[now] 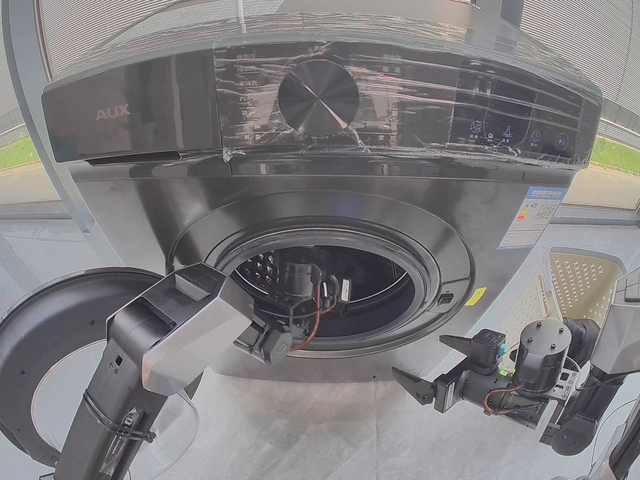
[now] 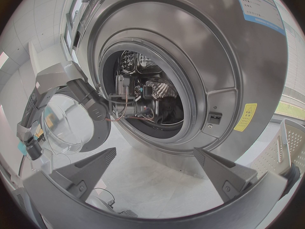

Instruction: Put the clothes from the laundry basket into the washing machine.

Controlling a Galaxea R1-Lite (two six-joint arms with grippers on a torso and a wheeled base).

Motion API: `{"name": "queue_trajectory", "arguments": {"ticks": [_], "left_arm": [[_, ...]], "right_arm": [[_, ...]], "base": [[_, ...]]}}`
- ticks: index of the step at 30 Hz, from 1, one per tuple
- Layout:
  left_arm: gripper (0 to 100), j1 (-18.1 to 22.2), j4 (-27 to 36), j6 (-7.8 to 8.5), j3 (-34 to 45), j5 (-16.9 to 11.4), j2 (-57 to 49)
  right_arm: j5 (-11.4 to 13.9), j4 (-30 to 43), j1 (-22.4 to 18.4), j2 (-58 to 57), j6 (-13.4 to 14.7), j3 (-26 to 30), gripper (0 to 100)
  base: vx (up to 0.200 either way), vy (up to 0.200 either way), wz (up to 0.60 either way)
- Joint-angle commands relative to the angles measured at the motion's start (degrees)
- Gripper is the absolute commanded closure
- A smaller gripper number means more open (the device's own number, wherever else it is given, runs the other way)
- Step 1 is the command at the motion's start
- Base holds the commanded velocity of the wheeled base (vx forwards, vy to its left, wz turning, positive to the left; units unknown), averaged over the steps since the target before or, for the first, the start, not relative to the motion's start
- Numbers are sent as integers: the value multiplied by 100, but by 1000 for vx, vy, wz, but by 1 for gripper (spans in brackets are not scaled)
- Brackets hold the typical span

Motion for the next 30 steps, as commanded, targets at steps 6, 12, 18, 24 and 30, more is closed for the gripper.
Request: {"name": "queue_trajectory", "arguments": {"ticks": [6,12,18,24,30], "left_arm": [[100,249,-134,-24,-1403,206,576],[100,258,-98,-24,-1693,215,655],[100,258,-81,-15,-1737,215,690],[100,249,-107,3,-1737,215,699],[0,232,-107,-33,-1710,215,673]], "right_arm": [[0,-4,9,18,1,-12,0],[0,-4,9,26,1,-3,0],[0,-4,0,26,1,-3,0],[0,-4,9,26,1,-3,0],[0,-4,9,26,1,-3,0]], "base": [[0,0,0],[0,0,0],[0,0,0],[0,0,0],[0,0,0]]}}
